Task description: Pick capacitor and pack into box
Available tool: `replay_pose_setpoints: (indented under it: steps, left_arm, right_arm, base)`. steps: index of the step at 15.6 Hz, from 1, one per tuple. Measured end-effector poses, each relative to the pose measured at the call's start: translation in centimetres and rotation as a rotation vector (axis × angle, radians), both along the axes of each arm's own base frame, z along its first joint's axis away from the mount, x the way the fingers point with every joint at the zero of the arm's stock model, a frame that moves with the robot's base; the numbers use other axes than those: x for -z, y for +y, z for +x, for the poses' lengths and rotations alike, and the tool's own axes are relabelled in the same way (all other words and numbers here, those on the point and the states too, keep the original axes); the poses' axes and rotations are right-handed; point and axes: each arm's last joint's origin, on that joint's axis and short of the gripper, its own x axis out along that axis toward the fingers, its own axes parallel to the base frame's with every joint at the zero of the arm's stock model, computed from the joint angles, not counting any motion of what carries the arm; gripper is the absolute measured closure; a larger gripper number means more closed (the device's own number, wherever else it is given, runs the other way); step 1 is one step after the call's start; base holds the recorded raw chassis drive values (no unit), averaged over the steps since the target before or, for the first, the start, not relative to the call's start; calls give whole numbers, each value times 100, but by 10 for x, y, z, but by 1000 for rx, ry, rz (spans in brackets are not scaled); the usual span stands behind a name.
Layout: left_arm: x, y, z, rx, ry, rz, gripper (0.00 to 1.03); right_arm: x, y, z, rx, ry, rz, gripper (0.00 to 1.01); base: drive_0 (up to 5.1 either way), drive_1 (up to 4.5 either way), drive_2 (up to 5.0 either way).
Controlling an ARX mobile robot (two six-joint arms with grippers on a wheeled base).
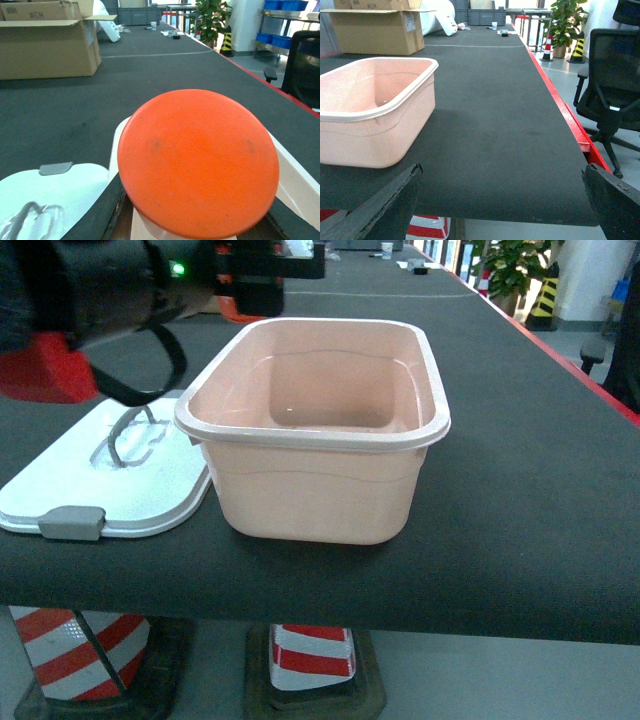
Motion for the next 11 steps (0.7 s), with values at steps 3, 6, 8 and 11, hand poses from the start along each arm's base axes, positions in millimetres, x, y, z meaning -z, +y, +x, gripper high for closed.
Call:
replay_pose_setpoints:
  steps: [3,6,8,11]
  left_arm:
    - [10,-18,16,23,7,-2,34]
    - [8,-15,13,37,-4,-14,3]
    - [0,11,-4,32,3,-15,5]
    - [-41,100,-37,-89,-79,-15,5]
  right_arm:
    - [0,0,0,0,0,0,3]
    - [0,0,0,0,0,0,3]
    - [0,0,0,0,0,0,3]
    - [0,0,0,0,0,0,3]
  base:
    - [0,0,0]
    - [0,0,0]
    - [0,0,0]
    - [0,0,0]
